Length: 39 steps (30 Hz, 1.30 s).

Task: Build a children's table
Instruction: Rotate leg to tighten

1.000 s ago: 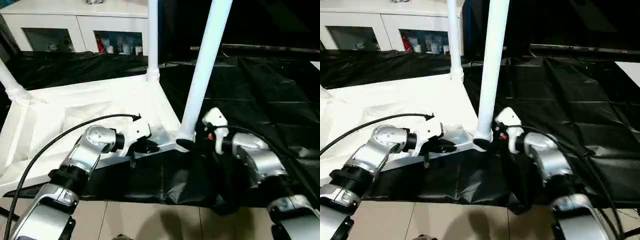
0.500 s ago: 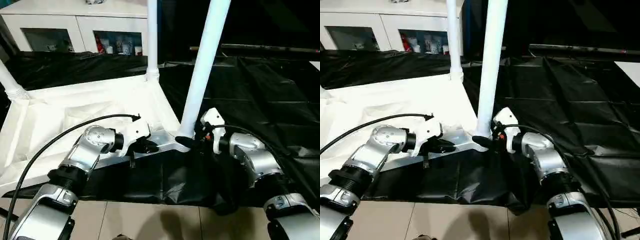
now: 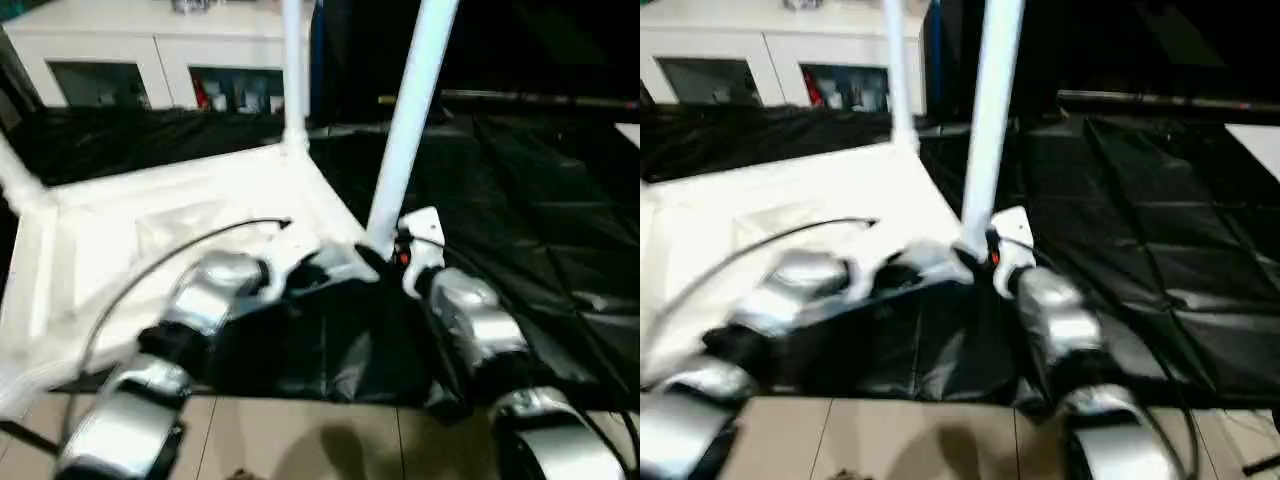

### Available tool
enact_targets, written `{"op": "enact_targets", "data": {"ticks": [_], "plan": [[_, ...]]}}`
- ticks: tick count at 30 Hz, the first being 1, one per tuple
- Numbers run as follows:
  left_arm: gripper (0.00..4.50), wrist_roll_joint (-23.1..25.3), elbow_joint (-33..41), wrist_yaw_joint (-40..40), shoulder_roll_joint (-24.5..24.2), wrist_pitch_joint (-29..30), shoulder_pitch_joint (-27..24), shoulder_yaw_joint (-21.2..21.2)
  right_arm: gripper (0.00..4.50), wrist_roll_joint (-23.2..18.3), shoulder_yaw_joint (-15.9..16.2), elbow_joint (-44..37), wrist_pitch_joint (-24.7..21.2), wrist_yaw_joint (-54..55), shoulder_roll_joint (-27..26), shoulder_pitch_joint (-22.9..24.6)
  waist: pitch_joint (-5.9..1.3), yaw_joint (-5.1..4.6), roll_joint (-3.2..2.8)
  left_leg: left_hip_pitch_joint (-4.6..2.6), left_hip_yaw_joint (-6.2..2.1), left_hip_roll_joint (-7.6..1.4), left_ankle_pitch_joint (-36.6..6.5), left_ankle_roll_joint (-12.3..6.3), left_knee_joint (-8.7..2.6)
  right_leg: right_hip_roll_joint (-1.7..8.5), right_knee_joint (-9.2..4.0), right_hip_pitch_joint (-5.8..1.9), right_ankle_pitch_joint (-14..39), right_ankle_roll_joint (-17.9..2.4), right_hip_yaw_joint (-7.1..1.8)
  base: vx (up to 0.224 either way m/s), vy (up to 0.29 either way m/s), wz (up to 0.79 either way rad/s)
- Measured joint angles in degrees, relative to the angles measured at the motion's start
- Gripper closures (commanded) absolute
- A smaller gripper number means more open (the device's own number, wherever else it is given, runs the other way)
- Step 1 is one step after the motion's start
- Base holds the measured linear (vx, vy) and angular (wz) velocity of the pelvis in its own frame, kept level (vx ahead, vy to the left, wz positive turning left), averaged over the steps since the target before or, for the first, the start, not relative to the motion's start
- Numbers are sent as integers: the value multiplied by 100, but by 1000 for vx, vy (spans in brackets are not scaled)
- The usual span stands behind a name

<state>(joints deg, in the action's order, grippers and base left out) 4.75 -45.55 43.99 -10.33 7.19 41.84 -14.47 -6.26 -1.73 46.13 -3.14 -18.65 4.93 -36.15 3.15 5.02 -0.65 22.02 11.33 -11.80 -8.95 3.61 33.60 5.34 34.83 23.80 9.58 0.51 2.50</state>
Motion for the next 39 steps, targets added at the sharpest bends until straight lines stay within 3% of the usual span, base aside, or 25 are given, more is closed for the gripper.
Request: {"op": "enact_targets", "data": {"ticks": [5, 7, 11, 16, 23, 27, 35, 39], "plan": [[450, 89, -257, -568, 366, 42, 159, 10, 175, 158, -157, 285, 98, 904, -305, -210, -4, 16, -8, 2, -3, 1, 0, 0, -3, 0, 0, -5, 0, 1, 1, 0, 0, 0], [450, 107, -263, -568, 371, 3, 159, 10, 119, 156, -208, 328, 173, 946, -351, -214, -5, 17, -8, 2, -5, 1, 0, 0, -4, 0, -1, -6, 1, 1, 3, 0, 0, 0], [450, 117, -267, -553, 246, -118, 154, 14, 70, 61, -229, 372, 256, 757, -426, -202, -2, -34, -12, 7, -5, 1, 0, 0, -4, -1, -3, 5, -1, 0, 2, 0, 0, 0], [450, 57, -57, -40, -55, -370, -13, 4, 70, -8, -69, 327, 197, -142, -78, -199, 3, -83, -21, 10, -8, -3, -1, 1, -15, -6, -4, 19, -17, -21, 7, 0, 0, 0], [450, -256, 534, 1192, -654, -667, -453, -56, 70, 78, 564, -554, -275, -2107, 851, 187, 11, 16, -34, 14, -3, -6, -2, 1, -40, -9, -28, 18, 5, -12, 15, 0, 0, 0], [450, -321, 625, 1542, -844, -770, -529, -58, 70, -49, 720, -816, -424, -2877, 1043, 274, 15, 23, -44, 13, 0, -5, -2, 1, -39, -7, -29, 14, 3, -15, 14, 0, 0, 0], [450, -383, 730, 1775, -934, -767, -603, -58, 70, -125, 759, -901, -534, -3219, 1156, 274, 15, 41, -44, 12, 2, -5, -2, 1, -35, -5, -29, 12, 3, -16, 12, 0, 0, 0], [450, -383, 815, 1816, -945, -754, -642, -58, 117, -148, 769, -901, -545, -3246, 1154, 273, 15, 46, -44, 17, 2, -5, -2, 1, -37, -5, -33, 14, 3, -16, 13, 0, 0, 0]]}}
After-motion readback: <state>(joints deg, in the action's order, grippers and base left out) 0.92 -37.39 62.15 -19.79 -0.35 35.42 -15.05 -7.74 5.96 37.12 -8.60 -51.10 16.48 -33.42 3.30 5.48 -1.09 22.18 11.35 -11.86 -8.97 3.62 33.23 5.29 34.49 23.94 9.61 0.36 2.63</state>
